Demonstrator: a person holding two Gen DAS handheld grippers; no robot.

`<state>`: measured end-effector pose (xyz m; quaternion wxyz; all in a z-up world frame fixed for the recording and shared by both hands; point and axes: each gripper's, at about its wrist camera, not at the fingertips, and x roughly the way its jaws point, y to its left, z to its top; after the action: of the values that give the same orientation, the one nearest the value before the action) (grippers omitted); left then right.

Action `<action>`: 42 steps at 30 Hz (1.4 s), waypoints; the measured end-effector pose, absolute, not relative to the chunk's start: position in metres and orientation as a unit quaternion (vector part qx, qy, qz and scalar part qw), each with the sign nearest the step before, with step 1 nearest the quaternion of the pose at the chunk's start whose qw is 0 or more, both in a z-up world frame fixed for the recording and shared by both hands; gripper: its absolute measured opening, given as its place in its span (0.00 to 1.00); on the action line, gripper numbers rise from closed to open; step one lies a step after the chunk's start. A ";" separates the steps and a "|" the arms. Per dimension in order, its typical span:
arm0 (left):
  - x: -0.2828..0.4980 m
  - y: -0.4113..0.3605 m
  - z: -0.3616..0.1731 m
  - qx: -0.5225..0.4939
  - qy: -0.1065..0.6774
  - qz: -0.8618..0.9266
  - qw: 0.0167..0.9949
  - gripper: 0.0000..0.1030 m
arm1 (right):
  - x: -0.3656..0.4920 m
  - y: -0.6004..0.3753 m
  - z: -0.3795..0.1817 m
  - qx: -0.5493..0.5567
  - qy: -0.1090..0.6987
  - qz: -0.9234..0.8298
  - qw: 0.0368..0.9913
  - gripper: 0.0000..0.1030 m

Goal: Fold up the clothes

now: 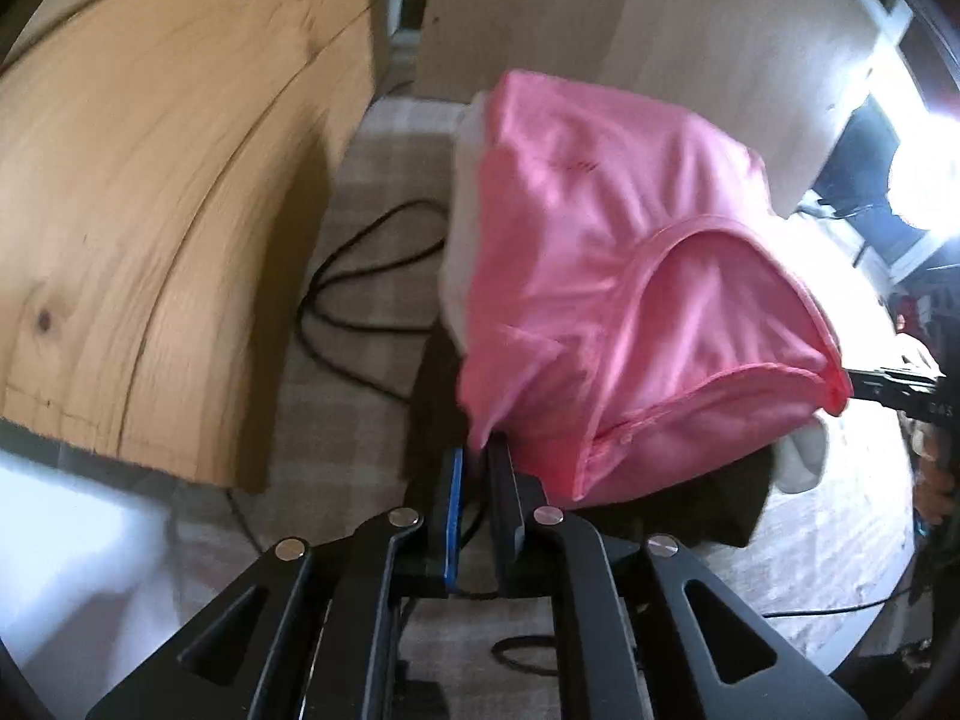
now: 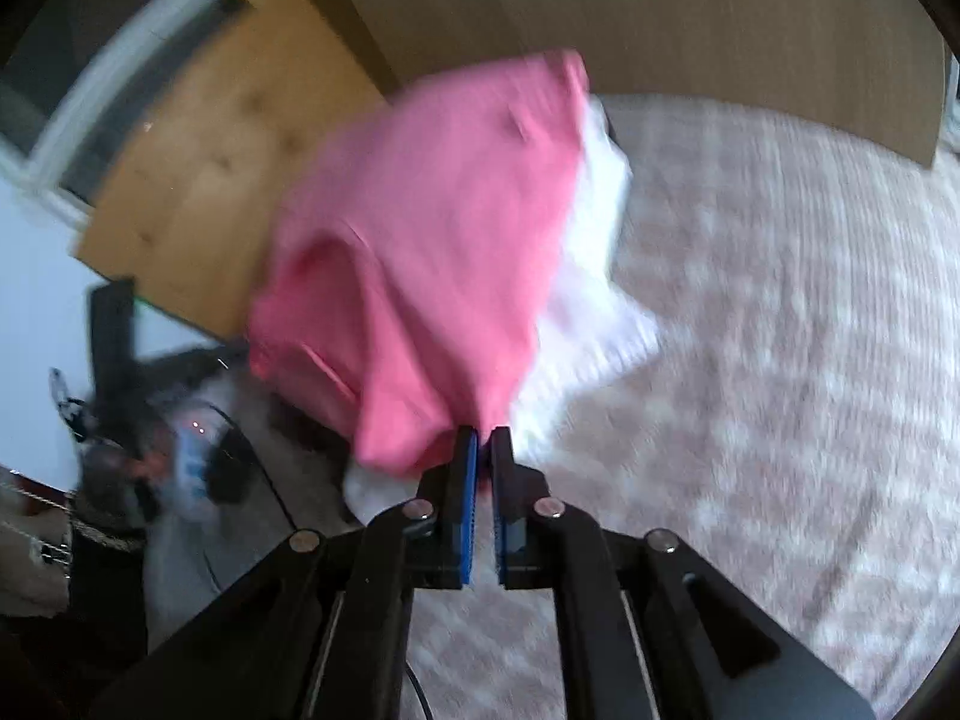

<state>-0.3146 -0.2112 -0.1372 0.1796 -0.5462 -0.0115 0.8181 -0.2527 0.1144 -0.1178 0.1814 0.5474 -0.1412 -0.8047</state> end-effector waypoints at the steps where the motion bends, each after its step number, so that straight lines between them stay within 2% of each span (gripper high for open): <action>1: -0.313 -0.213 -0.132 -0.540 -0.019 0.822 0.179 0.07 | -0.250 0.113 -0.111 0.537 -0.126 -0.815 0.177 0.10; 3: -0.308 -0.211 -0.115 -0.519 -0.018 0.835 0.183 0.07 | -0.245 0.111 -0.087 0.498 -0.107 -0.843 0.171 0.16; 6: -0.309 -0.196 -0.092 -0.484 -0.013 0.852 0.200 0.10 | -0.254 0.107 -0.064 0.453 -0.109 -0.866 0.183 0.16; 8: -0.320 -0.178 -0.085 -0.468 -0.011 0.857 0.215 0.30 | -0.268 0.098 -0.056 0.424 -0.112 -0.879 0.184 0.16; 9: -0.329 -0.169 -0.084 -0.460 -0.010 0.860 0.220 0.34 | -0.279 0.092 -0.057 0.418 -0.113 -0.883 0.182 0.16; 13: -0.363 -0.143 -0.096 -0.450 -0.023 0.862 0.233 0.36 | -0.327 0.068 -0.076 0.418 -0.102 -0.888 0.161 0.16; 17: -0.395 -0.133 -0.139 -0.496 -0.003 0.841 0.215 0.35 | -0.354 0.060 -0.119 0.481 -0.075 -0.860 0.152 0.16; 21: -0.377 -0.148 -0.119 -0.481 -0.031 0.852 0.206 0.39 | -0.335 0.093 -0.096 0.460 -0.122 -0.865 0.158 0.16; 22: -0.366 -0.152 -0.109 -0.470 -0.037 0.858 0.204 0.49 | -0.326 0.104 -0.085 0.451 -0.128 -0.870 0.154 0.22; 23: -0.354 -0.156 -0.098 -0.459 -0.044 0.864 0.203 0.63 | -0.315 0.115 -0.075 0.442 -0.131 -0.875 0.147 0.27; 24: -0.342 -0.160 -0.088 -0.447 -0.051 0.870 0.203 0.68 | -0.302 0.126 -0.066 0.431 -0.140 -0.881 0.136 0.38; 25: -0.327 -0.163 -0.079 -0.435 -0.057 0.875 0.202 0.73 | -0.287 0.138 -0.057 0.419 -0.150 -0.887 0.123 0.42; 26: -0.312 -0.164 -0.071 -0.424 -0.063 0.881 0.202 0.73 | -0.271 0.149 -0.051 0.407 -0.163 -0.892 0.114 0.46; 32: -0.247 -0.156 -0.062 -0.443 -0.069 0.874 0.189 0.76 | -0.180 0.172 -0.045 0.392 -0.194 -0.897 0.067 0.46; 42: -0.170 -0.132 -0.049 -0.449 -0.058 0.874 0.175 0.77 | -0.098 0.147 -0.035 0.393 -0.145 -0.906 0.067 0.46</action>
<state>-0.1703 -0.1325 -0.0487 0.1753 -0.4488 -0.0580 0.8744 -0.0980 0.1474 -0.0349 0.0666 0.3929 -0.1451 -0.9056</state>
